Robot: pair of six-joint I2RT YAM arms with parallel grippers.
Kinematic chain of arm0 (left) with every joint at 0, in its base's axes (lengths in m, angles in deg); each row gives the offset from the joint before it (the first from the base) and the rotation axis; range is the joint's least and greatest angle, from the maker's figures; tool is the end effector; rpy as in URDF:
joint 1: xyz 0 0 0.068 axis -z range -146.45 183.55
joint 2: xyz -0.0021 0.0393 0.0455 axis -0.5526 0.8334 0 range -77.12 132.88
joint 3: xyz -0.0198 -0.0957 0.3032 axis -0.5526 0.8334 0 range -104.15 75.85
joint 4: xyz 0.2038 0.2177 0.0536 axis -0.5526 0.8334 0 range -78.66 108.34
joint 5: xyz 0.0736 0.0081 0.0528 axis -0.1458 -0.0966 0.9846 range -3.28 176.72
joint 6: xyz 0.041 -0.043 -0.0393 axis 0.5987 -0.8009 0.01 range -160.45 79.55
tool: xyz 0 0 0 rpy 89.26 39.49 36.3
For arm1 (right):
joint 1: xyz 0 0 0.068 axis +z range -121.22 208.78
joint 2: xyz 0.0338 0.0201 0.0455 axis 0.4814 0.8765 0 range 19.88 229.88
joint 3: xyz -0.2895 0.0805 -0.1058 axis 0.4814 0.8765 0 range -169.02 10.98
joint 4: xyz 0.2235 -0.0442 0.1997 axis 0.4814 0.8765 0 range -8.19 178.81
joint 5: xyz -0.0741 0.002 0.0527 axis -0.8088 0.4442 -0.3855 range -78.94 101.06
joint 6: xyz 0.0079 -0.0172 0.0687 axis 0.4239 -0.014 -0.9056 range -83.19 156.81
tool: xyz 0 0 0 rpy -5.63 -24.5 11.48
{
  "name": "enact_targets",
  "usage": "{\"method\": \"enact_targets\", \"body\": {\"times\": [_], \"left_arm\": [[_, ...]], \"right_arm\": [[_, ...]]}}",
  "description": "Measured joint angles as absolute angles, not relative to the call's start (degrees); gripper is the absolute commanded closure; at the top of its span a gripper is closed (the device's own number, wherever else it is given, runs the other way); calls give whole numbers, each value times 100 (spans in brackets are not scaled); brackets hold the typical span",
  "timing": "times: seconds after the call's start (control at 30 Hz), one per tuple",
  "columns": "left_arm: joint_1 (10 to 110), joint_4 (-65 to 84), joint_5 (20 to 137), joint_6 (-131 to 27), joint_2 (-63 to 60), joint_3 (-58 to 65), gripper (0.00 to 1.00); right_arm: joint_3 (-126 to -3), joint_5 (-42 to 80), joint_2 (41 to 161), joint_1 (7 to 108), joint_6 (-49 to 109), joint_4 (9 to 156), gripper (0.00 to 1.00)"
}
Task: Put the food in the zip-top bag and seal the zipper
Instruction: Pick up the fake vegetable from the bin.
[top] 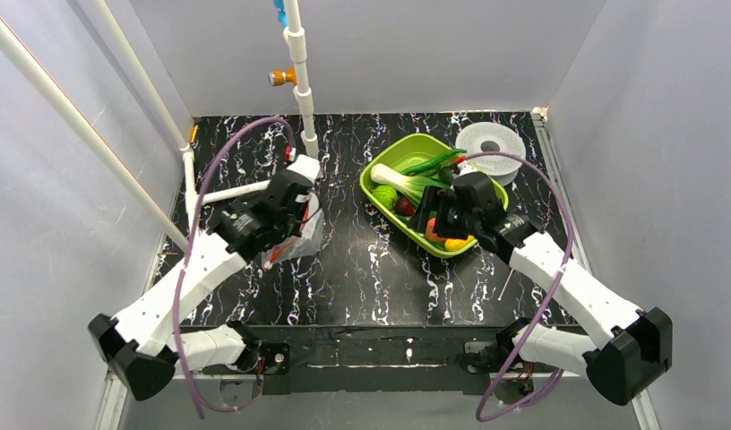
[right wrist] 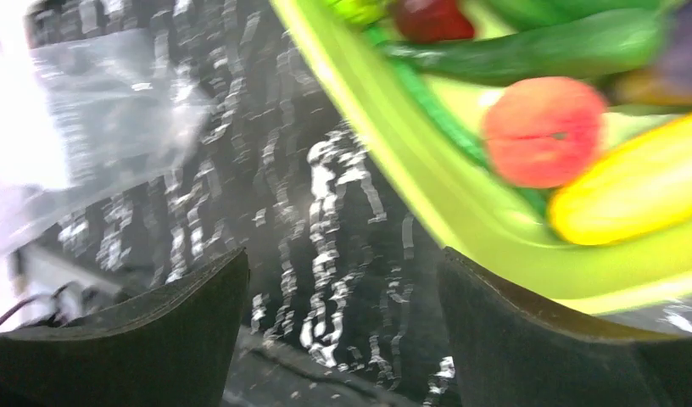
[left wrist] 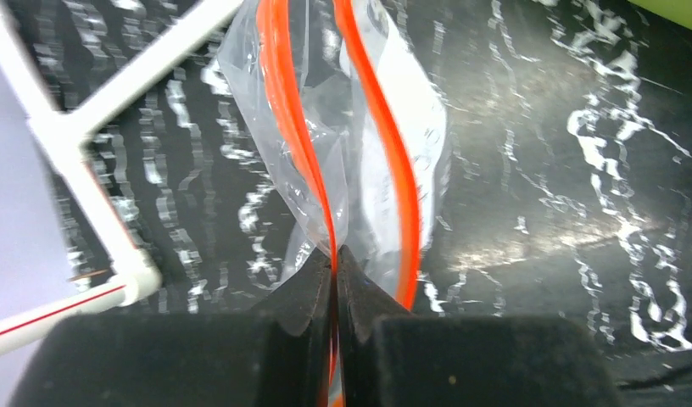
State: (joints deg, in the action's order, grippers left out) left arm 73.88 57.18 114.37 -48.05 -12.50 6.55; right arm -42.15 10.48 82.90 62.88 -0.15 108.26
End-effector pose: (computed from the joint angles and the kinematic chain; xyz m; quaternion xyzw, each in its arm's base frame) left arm 0.2192 -0.1504 0.3950 0.1543 0.8762 0.0357 0.4552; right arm 0.2326 0.1568 0.3216 0.0245 0.8920 0.2586 0.3700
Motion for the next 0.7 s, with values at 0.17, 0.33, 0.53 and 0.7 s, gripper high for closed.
{"method": "enact_targets", "body": {"times": [0.17,0.33,0.53,0.7], "left_arm": [[7384,5994,12221,-4459,-1699,222,100],[7382,5962,12646,-4191,-1377,150,100],[7367,5569,11942,-4379,-111,621,100],[7155,5336,10560,-4673,393,982,100]], "right_arm": [[-5089,-49,8971,5848,408,11685,12],[-5620,-594,9774,5410,597,12260,12],[-5568,-351,10333,5224,545,12303,11],[-5548,6,10640,5220,478,11995,14]]}}
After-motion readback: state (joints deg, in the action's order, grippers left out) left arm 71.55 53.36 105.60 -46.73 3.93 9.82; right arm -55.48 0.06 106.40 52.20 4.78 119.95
